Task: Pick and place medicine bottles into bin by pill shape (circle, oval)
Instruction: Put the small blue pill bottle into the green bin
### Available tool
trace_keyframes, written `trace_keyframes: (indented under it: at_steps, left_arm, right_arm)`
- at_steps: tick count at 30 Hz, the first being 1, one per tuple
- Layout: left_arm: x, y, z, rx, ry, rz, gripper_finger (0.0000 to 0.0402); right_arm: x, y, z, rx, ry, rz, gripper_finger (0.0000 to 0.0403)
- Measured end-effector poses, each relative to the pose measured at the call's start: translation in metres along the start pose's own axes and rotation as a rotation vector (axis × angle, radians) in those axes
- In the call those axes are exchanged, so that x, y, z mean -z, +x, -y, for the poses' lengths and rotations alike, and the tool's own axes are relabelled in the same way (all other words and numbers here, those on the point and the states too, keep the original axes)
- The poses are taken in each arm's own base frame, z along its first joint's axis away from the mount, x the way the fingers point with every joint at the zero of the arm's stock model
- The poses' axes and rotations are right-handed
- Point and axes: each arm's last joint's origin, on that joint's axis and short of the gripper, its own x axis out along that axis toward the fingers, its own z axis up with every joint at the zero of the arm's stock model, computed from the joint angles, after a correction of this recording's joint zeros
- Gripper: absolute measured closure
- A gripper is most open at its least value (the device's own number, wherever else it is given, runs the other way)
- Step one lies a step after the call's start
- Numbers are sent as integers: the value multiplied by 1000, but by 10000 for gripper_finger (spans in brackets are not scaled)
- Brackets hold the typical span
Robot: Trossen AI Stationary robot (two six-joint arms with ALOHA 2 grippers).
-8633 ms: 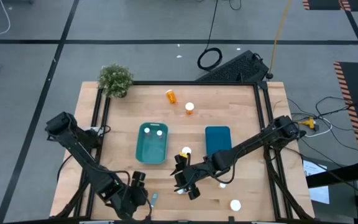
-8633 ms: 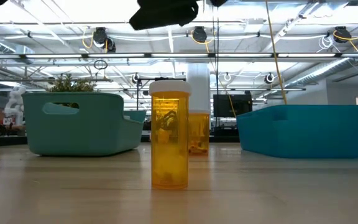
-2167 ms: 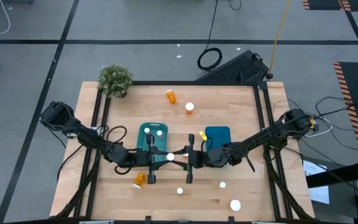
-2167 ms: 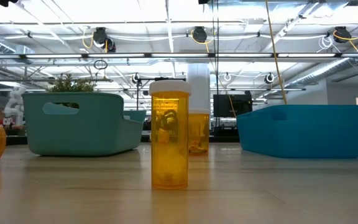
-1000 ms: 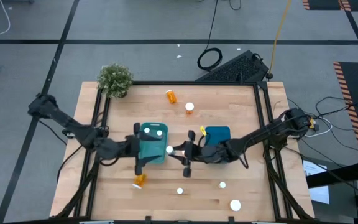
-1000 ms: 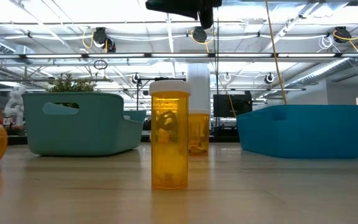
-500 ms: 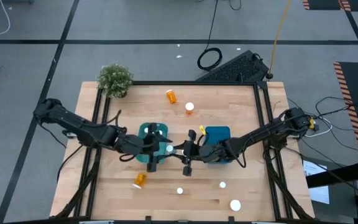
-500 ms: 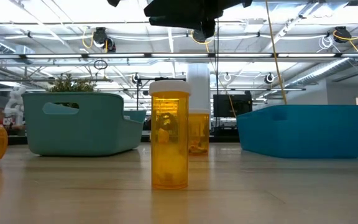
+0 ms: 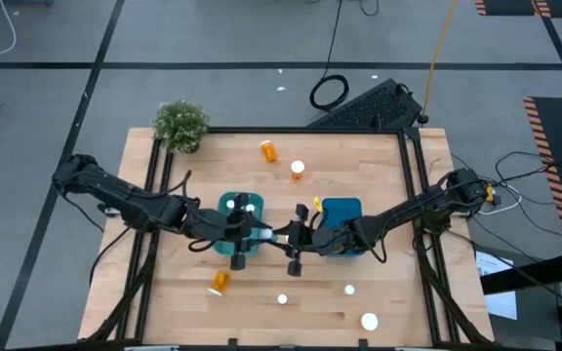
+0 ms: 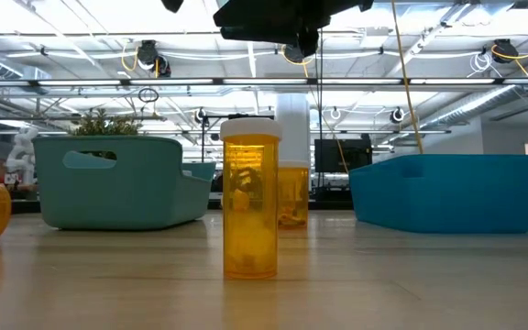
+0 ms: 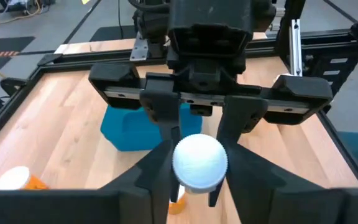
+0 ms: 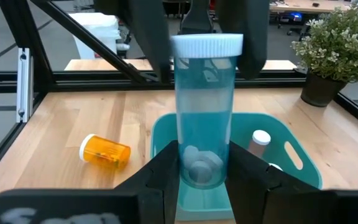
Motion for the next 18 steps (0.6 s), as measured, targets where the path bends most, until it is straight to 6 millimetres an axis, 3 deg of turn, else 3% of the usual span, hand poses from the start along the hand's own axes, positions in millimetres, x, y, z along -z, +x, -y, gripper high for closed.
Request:
trace_keyframes:
  at_steps: [5,10,18]
  left_arm:
    - [0,0,0,0,29,0,284]
    - [0,0,0,-2,30,-4,275]
    - [3,-8,-1,5,38,-49,272]
  right_arm:
    - [0,0,0,0,0,0,303]
    - [0,0,0,24,14,2,295]
    - [5,-5,4,41,55,-83,189]
